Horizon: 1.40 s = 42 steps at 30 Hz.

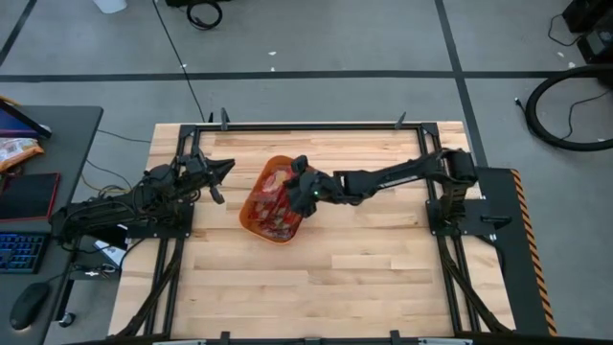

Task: Sort popcorn bags into baskets
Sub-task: Put the red popcorn pack into the orange bin, then return to Home Position

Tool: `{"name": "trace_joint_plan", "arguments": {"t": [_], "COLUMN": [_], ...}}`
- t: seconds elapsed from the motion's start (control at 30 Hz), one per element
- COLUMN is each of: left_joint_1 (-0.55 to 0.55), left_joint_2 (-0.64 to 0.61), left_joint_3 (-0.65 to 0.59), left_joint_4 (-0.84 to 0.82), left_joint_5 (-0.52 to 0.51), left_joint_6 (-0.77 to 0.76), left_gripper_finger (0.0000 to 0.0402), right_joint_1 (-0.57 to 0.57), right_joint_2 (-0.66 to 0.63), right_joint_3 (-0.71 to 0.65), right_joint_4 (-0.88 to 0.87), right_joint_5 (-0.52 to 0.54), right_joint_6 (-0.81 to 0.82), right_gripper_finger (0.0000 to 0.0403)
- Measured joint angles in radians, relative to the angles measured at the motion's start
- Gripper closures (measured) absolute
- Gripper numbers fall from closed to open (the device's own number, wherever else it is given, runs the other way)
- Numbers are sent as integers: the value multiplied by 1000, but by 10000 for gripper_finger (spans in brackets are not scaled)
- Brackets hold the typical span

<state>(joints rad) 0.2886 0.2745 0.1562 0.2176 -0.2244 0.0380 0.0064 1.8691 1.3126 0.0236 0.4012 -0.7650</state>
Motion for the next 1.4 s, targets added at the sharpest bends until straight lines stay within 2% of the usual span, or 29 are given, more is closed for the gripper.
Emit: {"name": "trace_joint_plan", "arguments": {"t": [0.17, 0.3, 0.4, 0.53, 0.73, 0.93, 1.1, 1.4], "left_joint_1": [0, 0, 0, 0, 0, 0, 0, 0], "left_joint_2": [0, -12, -62, -152, -270, -271, -271, -270], "left_joint_3": [0, 0, 0, 0, 0, 0, 0, 0], "left_joint_4": [-2, 0, -10, -65, -176, -244, -244, -250], "left_joint_5": [7, 77, 111, 118, 118, 117, 111, 111], "left_joint_6": [-5, 30, 30, 27, -2, -16, -27, -2], "left_gripper_finger": [365, 365, 365, 365, 365, 365, 365, 365], "right_joint_1": [6, 38, 54, 55, 64, 65, 41, -9], "right_joint_2": [10, -44, -110, -214, -399, -636, -838, -1104], "right_joint_3": [0, 0, 0, -87, -369, -619, -788, -987], "right_joint_4": [-9, -44, -170, -274, -126, 59, 148, 205], "right_joint_5": [46, 184, 263, 227, 215, 175, 125, 41], "right_joint_6": [10, 18, 130, 357, 479, 586, 646, 740], "right_gripper_finger": [340, 306, 296, 301, 315, 316, 316, 316]}}
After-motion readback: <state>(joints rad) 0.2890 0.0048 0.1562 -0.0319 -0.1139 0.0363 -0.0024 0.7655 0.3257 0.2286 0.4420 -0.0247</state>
